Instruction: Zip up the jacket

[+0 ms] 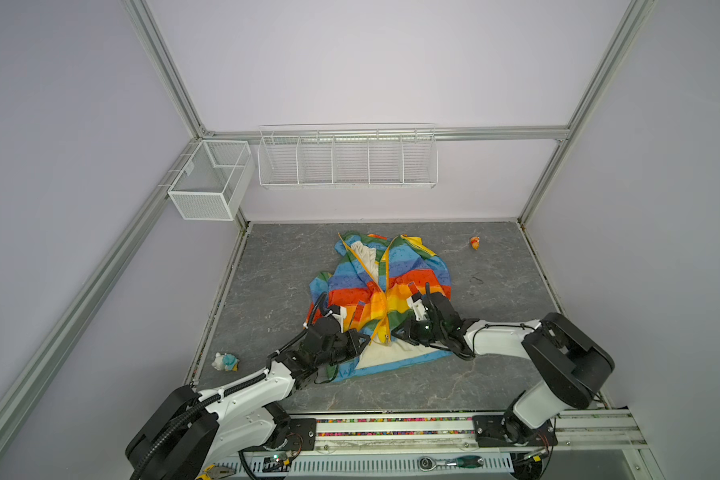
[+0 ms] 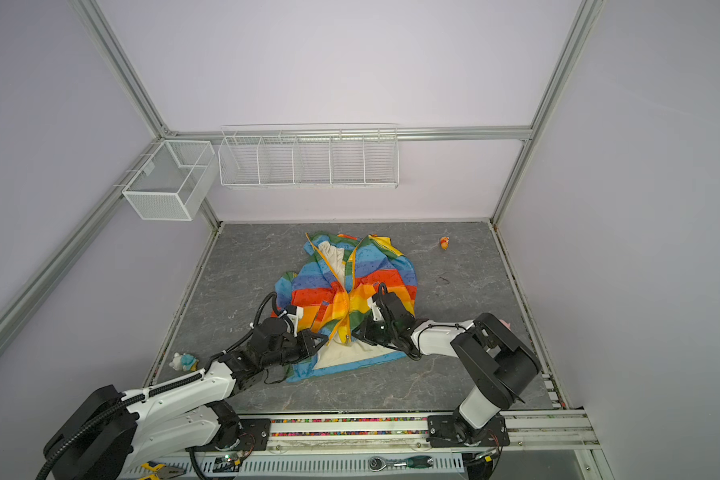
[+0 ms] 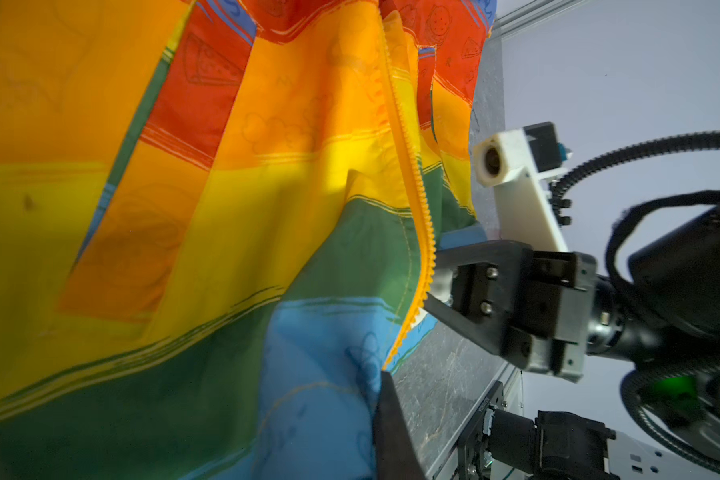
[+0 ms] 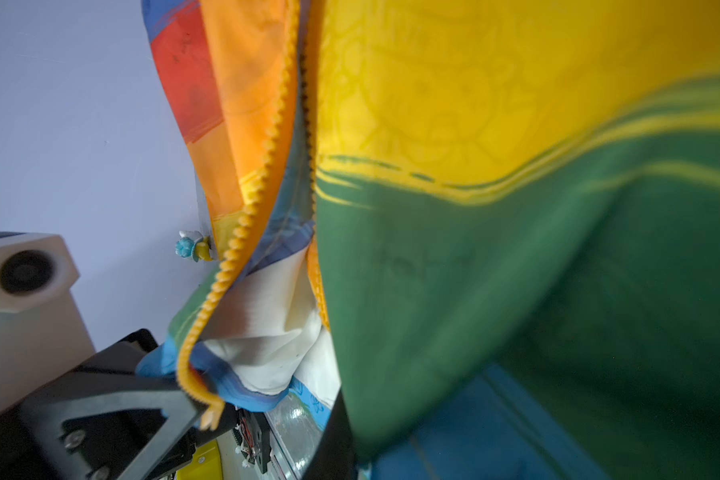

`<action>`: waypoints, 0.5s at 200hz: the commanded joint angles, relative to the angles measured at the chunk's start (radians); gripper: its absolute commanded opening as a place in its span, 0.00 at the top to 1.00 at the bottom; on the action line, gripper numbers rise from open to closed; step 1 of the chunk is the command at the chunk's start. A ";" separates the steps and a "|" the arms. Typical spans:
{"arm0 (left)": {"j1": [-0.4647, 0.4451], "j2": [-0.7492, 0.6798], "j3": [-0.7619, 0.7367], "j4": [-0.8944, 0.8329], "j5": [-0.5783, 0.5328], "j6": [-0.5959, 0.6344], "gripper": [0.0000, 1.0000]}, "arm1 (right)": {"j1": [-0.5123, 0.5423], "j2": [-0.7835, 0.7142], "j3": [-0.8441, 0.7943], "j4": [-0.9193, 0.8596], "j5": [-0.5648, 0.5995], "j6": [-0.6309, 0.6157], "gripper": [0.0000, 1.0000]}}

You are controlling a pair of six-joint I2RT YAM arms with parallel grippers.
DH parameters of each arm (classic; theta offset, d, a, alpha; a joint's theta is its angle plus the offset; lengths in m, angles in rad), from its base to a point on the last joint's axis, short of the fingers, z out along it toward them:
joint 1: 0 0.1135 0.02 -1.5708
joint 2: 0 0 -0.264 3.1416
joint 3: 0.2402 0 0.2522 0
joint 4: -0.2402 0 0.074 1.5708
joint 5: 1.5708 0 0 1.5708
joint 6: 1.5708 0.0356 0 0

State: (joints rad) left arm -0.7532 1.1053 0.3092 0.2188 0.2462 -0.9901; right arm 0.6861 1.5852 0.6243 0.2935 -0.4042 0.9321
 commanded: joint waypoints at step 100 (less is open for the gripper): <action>-0.054 0.249 0.066 0.100 -0.013 0.010 1.00 | -0.032 0.057 0.008 -0.047 -0.044 -0.069 0.79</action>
State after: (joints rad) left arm -0.7998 1.3376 0.3328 0.2817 0.2462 -0.9901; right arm 0.6605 1.6180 0.6342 0.2401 -0.4236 0.8787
